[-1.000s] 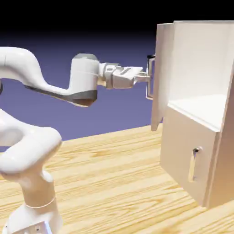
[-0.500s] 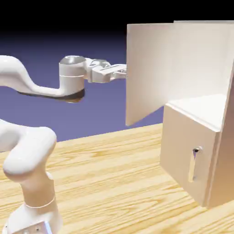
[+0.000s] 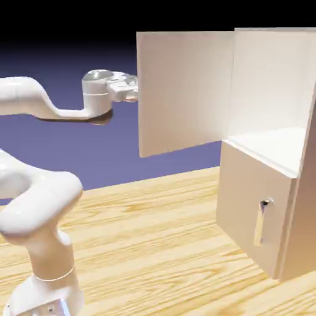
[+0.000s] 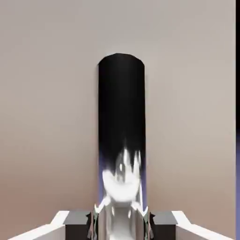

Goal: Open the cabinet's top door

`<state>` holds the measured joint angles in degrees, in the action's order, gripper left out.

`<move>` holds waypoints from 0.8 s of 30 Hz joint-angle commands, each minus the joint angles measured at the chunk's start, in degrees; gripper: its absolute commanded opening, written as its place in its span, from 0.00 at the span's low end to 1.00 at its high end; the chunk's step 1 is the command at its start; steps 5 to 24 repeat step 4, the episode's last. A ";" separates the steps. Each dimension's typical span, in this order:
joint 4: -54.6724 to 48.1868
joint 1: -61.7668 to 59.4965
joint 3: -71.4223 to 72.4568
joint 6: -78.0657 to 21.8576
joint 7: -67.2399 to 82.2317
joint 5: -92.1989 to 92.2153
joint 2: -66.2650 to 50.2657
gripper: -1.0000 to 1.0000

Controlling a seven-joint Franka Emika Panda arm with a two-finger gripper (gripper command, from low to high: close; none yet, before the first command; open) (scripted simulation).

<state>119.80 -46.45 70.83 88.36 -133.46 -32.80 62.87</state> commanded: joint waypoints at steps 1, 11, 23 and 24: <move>-2.08 -1.66 1.14 -2.06 0.37 0.66 0.16 0.00; -5.46 -4.40 2.86 -5.21 1.06 1.63 0.50 1.00; -5.46 -4.40 2.86 -5.21 1.06 1.63 0.50 1.00; -5.46 -4.40 2.86 -5.21 1.06 1.63 0.50 1.00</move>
